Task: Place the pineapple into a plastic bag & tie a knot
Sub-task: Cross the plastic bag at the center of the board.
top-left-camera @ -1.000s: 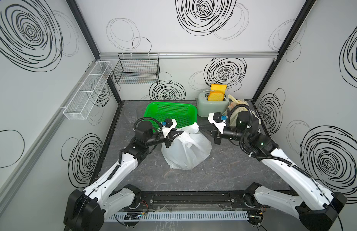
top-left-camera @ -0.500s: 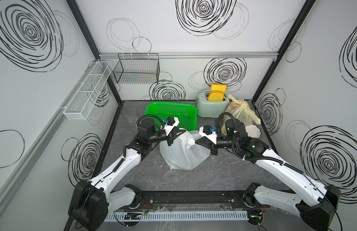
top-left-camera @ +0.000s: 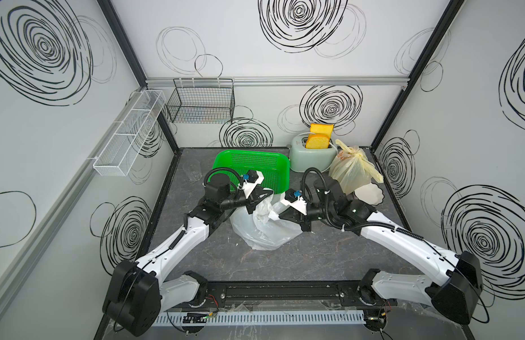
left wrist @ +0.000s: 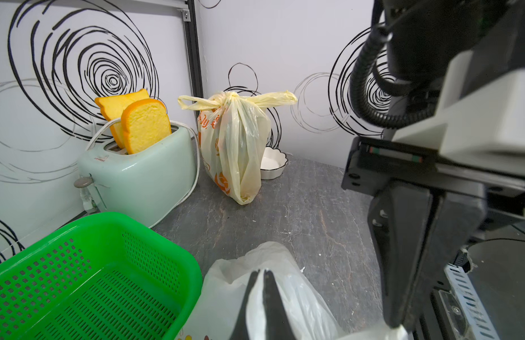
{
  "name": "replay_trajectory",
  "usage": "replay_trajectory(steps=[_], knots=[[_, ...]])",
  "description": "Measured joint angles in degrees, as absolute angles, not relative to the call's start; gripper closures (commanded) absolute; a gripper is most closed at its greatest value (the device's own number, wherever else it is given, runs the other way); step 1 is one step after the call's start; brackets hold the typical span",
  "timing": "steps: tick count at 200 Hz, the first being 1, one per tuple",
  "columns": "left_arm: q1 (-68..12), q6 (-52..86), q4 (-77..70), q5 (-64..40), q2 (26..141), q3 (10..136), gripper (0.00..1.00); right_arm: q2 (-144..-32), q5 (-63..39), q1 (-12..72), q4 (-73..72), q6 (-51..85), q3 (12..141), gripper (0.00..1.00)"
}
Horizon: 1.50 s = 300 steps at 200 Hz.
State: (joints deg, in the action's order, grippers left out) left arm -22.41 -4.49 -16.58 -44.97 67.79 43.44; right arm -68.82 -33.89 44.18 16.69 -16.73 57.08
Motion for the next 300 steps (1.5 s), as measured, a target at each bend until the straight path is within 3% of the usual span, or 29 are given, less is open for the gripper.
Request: replay_trajectory(steps=[78, 178, 300], knots=[[-20.7, -4.4, -13.3, -41.3, 53.6, 39.4, 1.0, -66.0, -22.6, 34.4, 4.2, -6.7, 58.3, 1.0], [-20.8, -4.7, -15.7, -53.2, 68.4, 41.1, 1.0, -62.3, -21.4, 33.1, 4.0, -5.1, 65.0, 1.0], [-23.2, -4.1, -25.9, -46.3, 65.4, 39.6, 1.0, -61.4, -18.8, 32.4, 7.8, -5.7, 63.1, 1.0]])
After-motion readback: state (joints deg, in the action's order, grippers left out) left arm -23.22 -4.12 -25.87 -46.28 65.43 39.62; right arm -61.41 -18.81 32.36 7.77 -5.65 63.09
